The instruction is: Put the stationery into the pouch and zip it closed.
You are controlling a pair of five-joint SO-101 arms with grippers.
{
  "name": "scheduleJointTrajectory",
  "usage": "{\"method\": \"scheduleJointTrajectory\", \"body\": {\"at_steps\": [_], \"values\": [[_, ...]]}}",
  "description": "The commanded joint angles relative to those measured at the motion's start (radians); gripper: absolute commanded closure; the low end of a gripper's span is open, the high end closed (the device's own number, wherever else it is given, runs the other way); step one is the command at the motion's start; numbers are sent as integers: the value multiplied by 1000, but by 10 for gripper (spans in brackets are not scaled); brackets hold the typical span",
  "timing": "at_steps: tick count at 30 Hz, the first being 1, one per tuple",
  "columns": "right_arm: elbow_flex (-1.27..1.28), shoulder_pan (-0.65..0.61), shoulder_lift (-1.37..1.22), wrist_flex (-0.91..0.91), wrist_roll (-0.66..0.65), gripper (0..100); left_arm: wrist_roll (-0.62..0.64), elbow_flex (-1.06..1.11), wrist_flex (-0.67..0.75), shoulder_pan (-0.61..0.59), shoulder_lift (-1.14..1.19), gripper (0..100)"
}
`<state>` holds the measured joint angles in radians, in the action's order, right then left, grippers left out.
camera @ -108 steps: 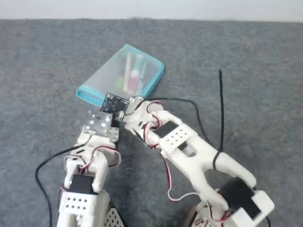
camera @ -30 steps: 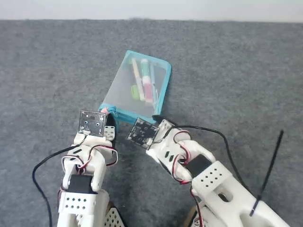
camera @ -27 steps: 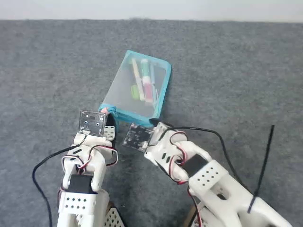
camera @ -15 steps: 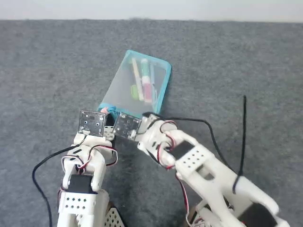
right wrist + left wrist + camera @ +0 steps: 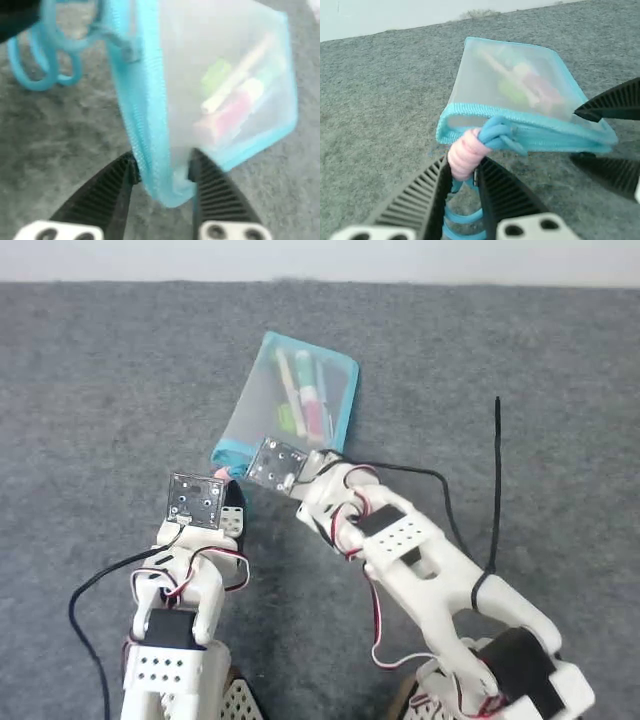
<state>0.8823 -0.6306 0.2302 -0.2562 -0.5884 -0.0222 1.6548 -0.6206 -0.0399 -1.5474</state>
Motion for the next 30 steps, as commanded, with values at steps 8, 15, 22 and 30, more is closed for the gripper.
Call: {"method": "scheduleJointTrajectory", "body": {"at_steps": [8,15,22,30], "values": [[-49,116,84,-82,-8,993,0,-79,18,-2,-12,990],[-43,186,197,-242,-6,993,0,-77,20,-3,-12,990],[-3,265,236,-288,-9,993,0,-76,20,-8,-17,990],[66,355,234,-242,-14,993,0,-76,20,-9,-18,990]]}}
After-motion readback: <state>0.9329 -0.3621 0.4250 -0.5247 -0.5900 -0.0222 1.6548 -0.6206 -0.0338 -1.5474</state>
